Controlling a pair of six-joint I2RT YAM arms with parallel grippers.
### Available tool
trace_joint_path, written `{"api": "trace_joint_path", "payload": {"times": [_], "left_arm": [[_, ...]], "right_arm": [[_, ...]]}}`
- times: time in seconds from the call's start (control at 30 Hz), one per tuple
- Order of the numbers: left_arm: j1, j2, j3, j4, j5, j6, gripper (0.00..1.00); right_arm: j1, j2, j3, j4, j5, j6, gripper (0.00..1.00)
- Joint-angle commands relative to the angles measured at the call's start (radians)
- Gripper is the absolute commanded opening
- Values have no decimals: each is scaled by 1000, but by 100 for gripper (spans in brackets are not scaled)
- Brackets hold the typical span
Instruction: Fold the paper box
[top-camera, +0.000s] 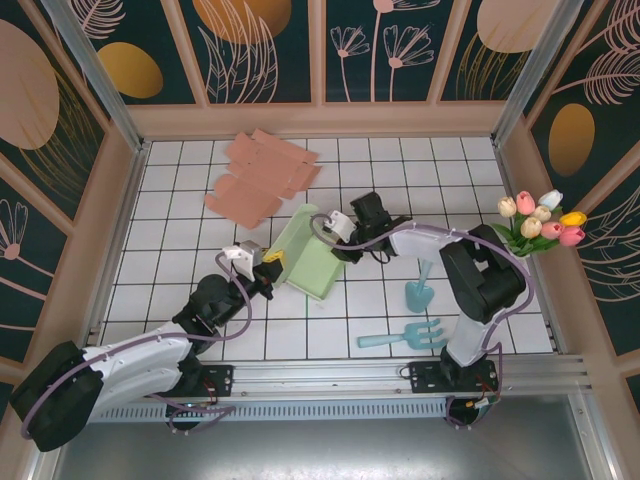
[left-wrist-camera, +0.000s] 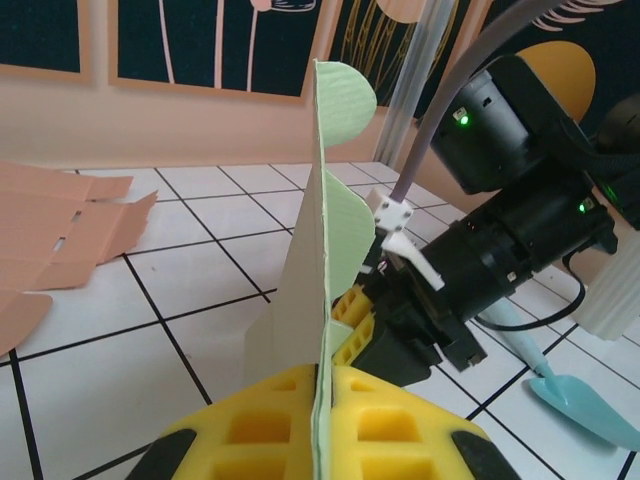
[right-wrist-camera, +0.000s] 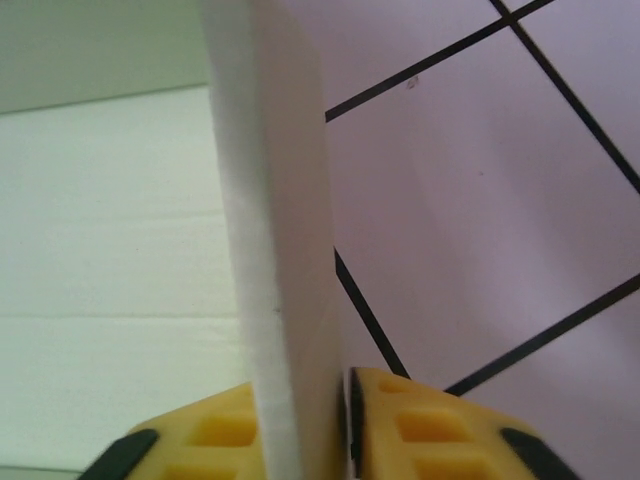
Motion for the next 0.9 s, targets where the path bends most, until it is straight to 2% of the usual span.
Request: {"api": "trace_joint_path", "payload": {"times": [0.0, 0.1, 0.23, 0.3, 0.33, 0.43, 0.5, 0.53, 0.6, 0.67, 0.73, 0.87], "left_arm": [[1, -6, -12, 72, 3, -82, 0], [2, -11, -13, 38, -70, -168, 0], [2, -37, -4, -46, -171, -306, 0], [1, -48, 5, -79, -199, -354, 0], [1, -48, 10, -88, -202, -361, 0], [2, -36, 31, -132, -211, -353, 0], [2, -25, 28, -133, -212, -350, 0], [1, -20, 22, -128, -214, -350, 0], [1, -10, 13, -115, -206, -339, 0], [1, 6, 17, -115, -186, -319, 0], [2, 22, 21, -114, -156, -297, 0], [2, 46, 8, -97, -147, -283, 0]], "right_arm": [[29, 7, -35, 124, 137, -18, 14], [68, 6, -103, 267, 305, -17, 1], [154, 56, -194, 478, 646, -96, 0], [186, 107, -211, 559, 780, -153, 0], [191, 120, -218, 575, 790, -170, 0], [182, 92, -221, 543, 673, -101, 11], [179, 40, -226, 530, 598, -64, 13], [176, 9, -232, 535, 573, -42, 17], [160, -55, -230, 496, 468, 10, 34], [139, -107, -219, 452, 381, 67, 40], [110, -140, -199, 395, 298, 109, 45], [84, -180, -164, 283, 258, 153, 51]]}}
